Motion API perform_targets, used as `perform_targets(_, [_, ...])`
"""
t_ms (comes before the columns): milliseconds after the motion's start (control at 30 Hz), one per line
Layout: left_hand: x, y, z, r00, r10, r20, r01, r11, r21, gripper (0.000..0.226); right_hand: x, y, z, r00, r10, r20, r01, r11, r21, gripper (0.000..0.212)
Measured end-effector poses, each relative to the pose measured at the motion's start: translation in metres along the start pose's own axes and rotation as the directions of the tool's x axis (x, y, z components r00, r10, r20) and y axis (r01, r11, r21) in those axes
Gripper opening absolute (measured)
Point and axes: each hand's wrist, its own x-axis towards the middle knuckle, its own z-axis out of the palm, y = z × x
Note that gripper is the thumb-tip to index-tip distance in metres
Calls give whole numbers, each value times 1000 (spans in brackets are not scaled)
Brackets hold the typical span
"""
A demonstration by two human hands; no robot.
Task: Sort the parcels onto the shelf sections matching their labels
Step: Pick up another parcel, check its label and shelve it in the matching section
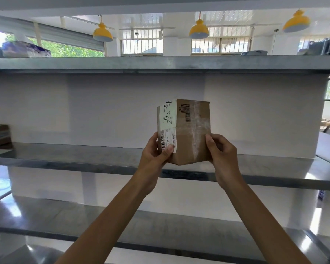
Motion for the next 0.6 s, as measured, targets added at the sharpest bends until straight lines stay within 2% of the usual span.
perform_targets(167, [0,1,7,998,15,-60,-8,994,107,80,0,1,-1,994,-40,-104,37,999,-36,21])
perform_targets(267, [-1,1,10,997,15,-81,-3,990,144,84,-3,3,-2,984,-99,-145,91,994,-60,15])
perform_targets(367, [-2,0,12,996,-27,-89,37,993,112,82,-8,9,2,989,-101,-108,95,993,-64,9])
perform_targets(500, [-2,-1,10,994,-65,-92,71,995,65,76,-13,18,7,996,-62,-68,58,997,-55,19])
perform_targets(600, [-3,-3,11,993,-83,-81,85,996,26,67,-18,21,9,999,-42,-29,41,999,-9,19])
